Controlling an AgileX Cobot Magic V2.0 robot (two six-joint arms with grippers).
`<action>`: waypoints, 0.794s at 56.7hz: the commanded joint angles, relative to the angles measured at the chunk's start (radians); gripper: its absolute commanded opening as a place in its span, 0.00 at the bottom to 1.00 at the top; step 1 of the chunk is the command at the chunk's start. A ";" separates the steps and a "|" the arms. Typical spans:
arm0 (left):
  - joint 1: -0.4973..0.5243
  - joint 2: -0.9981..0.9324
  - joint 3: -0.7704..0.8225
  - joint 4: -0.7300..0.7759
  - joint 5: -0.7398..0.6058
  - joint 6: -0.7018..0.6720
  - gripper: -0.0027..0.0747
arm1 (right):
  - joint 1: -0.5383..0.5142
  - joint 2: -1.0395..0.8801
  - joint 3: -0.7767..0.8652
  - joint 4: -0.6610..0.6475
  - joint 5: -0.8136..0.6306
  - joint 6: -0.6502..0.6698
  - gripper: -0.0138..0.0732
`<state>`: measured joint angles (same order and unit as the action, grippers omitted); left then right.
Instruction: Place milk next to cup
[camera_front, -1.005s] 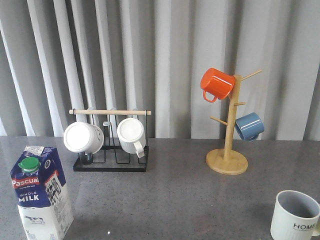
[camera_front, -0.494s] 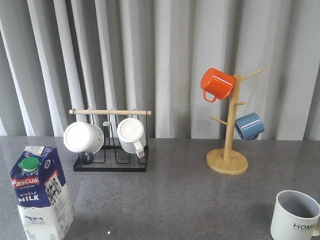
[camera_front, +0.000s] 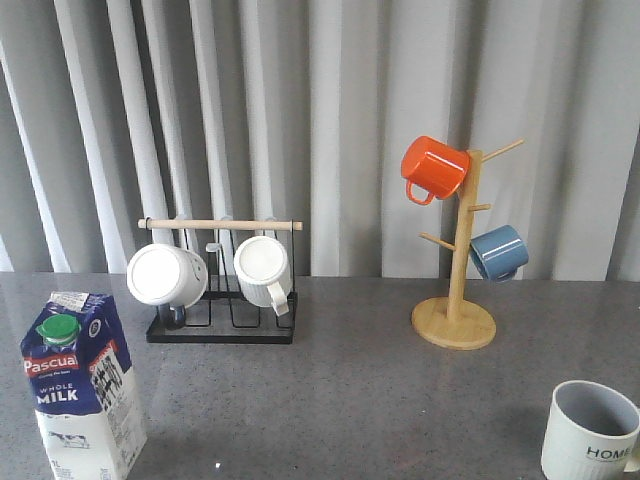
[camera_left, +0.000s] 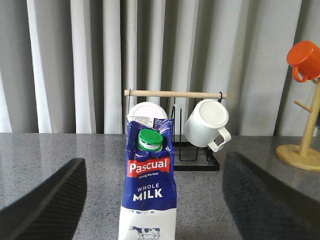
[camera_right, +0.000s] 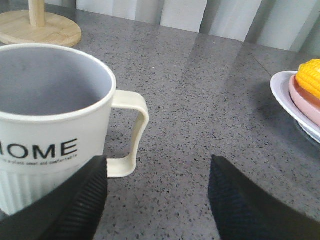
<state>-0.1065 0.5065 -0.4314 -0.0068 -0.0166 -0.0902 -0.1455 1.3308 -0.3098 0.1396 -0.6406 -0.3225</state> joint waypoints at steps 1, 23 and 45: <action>-0.008 0.008 -0.035 -0.007 -0.077 -0.009 0.72 | -0.032 0.027 -0.050 -0.015 -0.079 0.012 0.67; -0.008 0.008 -0.035 -0.007 -0.077 -0.009 0.72 | -0.198 0.057 -0.052 -0.361 -0.160 0.267 0.62; -0.008 0.008 -0.035 -0.007 -0.077 -0.009 0.72 | -0.197 0.136 -0.052 -0.422 -0.234 0.292 0.61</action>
<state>-0.1065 0.5065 -0.4314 -0.0068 -0.0166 -0.0902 -0.3340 1.4726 -0.3368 -0.2588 -0.7676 -0.0313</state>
